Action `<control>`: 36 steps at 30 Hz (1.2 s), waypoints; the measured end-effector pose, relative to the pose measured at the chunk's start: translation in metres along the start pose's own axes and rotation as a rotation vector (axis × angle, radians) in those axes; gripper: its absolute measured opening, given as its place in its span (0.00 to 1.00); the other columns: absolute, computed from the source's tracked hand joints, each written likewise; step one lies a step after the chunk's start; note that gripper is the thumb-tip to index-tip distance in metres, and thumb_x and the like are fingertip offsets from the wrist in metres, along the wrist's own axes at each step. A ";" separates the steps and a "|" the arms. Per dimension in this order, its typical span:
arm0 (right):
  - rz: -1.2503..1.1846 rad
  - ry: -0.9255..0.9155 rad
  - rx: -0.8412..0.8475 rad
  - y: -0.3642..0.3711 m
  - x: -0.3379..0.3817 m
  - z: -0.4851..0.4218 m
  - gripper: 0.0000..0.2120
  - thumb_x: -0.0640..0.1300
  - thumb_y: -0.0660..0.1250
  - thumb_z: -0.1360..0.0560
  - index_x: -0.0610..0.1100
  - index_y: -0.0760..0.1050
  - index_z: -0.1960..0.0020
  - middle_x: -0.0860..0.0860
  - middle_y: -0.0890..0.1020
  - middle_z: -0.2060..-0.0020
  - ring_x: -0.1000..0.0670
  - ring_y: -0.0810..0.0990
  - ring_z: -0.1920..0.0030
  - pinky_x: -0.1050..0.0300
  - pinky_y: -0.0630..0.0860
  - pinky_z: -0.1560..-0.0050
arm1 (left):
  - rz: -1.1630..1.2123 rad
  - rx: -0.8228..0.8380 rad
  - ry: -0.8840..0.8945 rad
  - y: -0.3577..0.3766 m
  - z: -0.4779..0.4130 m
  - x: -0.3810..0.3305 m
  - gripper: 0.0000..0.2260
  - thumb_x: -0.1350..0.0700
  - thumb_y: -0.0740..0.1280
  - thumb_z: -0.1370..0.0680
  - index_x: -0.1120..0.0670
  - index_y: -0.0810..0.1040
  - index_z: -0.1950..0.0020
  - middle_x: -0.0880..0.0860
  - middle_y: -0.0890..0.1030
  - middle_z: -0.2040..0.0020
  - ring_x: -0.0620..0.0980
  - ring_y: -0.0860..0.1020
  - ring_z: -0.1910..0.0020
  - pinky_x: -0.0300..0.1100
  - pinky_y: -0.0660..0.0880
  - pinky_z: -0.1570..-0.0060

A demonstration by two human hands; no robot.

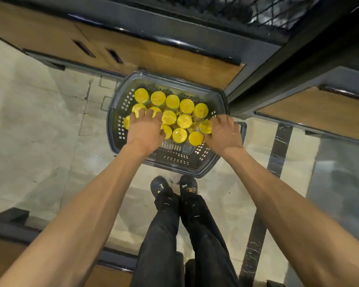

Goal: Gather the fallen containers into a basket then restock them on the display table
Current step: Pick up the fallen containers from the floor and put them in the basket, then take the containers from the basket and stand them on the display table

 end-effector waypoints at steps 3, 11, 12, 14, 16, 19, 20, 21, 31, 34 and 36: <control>0.020 0.028 0.022 -0.014 -0.007 0.016 0.23 0.51 0.65 0.26 0.44 0.70 0.33 0.43 0.69 0.33 0.40 0.66 0.32 0.45 0.64 0.34 | -0.011 -0.018 -0.006 -0.018 0.017 0.002 0.23 0.48 0.65 0.24 0.55 0.70 0.32 0.59 0.72 0.33 0.61 0.67 0.32 0.59 0.64 0.34; -0.052 0.109 0.060 -0.016 -0.021 0.037 0.24 0.52 0.66 0.24 0.45 0.68 0.31 0.44 0.69 0.32 0.40 0.66 0.32 0.44 0.68 0.35 | 0.039 -0.023 -0.080 -0.020 0.042 0.030 0.21 0.48 0.65 0.23 0.56 0.71 0.33 0.59 0.75 0.36 0.61 0.71 0.35 0.57 0.69 0.40; -0.075 0.123 0.055 -0.014 -0.021 0.038 0.24 0.52 0.66 0.24 0.46 0.68 0.31 0.44 0.69 0.32 0.40 0.66 0.32 0.44 0.69 0.35 | 0.062 -0.023 -0.092 -0.017 0.042 0.036 0.20 0.49 0.65 0.23 0.56 0.72 0.33 0.60 0.75 0.36 0.61 0.71 0.36 0.57 0.69 0.41; -0.098 0.163 0.064 -0.009 -0.023 0.036 0.24 0.51 0.66 0.24 0.46 0.68 0.30 0.43 0.69 0.32 0.40 0.66 0.31 0.43 0.69 0.36 | 0.117 -0.027 -0.116 -0.013 0.039 0.052 0.20 0.50 0.65 0.23 0.56 0.73 0.34 0.60 0.75 0.37 0.63 0.72 0.37 0.57 0.70 0.42; -0.118 0.193 0.084 -0.002 -0.023 0.034 0.24 0.50 0.65 0.23 0.45 0.67 0.29 0.43 0.68 0.32 0.40 0.65 0.31 0.43 0.69 0.35 | 0.167 -0.052 -0.112 -0.008 0.033 0.068 0.19 0.51 0.66 0.23 0.56 0.73 0.35 0.60 0.76 0.39 0.63 0.73 0.39 0.57 0.71 0.44; -0.131 0.224 0.085 0.009 -0.021 0.030 0.26 0.49 0.65 0.23 0.44 0.65 0.27 0.42 0.69 0.32 0.39 0.66 0.31 0.43 0.69 0.35 | 0.226 -0.134 -0.071 -0.001 0.021 0.091 0.16 0.54 0.67 0.24 0.57 0.75 0.38 0.61 0.78 0.42 0.64 0.75 0.43 0.58 0.72 0.47; -0.151 0.232 0.085 0.014 -0.020 0.027 0.25 0.49 0.65 0.23 0.44 0.66 0.28 0.41 0.70 0.33 0.38 0.68 0.32 0.43 0.69 0.36 | 0.243 -0.143 -0.068 0.003 0.016 0.100 0.16 0.54 0.67 0.24 0.57 0.75 0.38 0.62 0.78 0.42 0.65 0.75 0.43 0.58 0.72 0.48; -0.174 0.248 0.089 0.021 -0.019 0.024 0.24 0.50 0.64 0.23 0.43 0.68 0.29 0.41 0.71 0.35 0.38 0.70 0.34 0.43 0.70 0.37 | 0.257 -0.138 -0.075 0.007 0.011 0.110 0.15 0.54 0.67 0.24 0.57 0.75 0.38 0.62 0.78 0.42 0.65 0.74 0.43 0.58 0.72 0.47; -0.598 0.642 -0.013 0.085 -0.059 -0.025 0.29 0.50 0.67 0.22 0.35 0.64 0.28 0.37 0.70 0.32 0.36 0.71 0.33 0.45 0.68 0.33 | 0.759 -0.068 -0.352 0.072 -0.067 0.207 0.15 0.53 0.68 0.22 0.59 0.76 0.39 0.58 0.81 0.42 0.57 0.79 0.43 0.46 0.73 0.44; -0.687 0.719 0.006 0.107 -0.068 -0.039 0.33 0.53 0.67 0.22 0.36 0.61 0.26 0.38 0.69 0.29 0.37 0.70 0.31 0.45 0.67 0.30 | 0.906 -0.035 -0.491 0.093 -0.092 0.223 0.18 0.49 0.69 0.23 0.56 0.74 0.37 0.55 0.80 0.40 0.55 0.78 0.41 0.47 0.73 0.39; -0.699 0.754 0.011 0.116 -0.070 -0.048 0.34 0.56 0.66 0.22 0.36 0.61 0.27 0.37 0.70 0.30 0.37 0.70 0.32 0.43 0.68 0.30 | 0.945 -0.039 -0.541 0.107 -0.108 0.229 0.20 0.48 0.70 0.24 0.55 0.73 0.36 0.55 0.79 0.39 0.54 0.77 0.41 0.48 0.73 0.37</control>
Point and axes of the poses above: each hand's wrist, its own z-axis away from the middle knuckle, its own y-axis out of the palm, x = y × z, the point moved 5 cm from there along -z, towards the middle knuckle
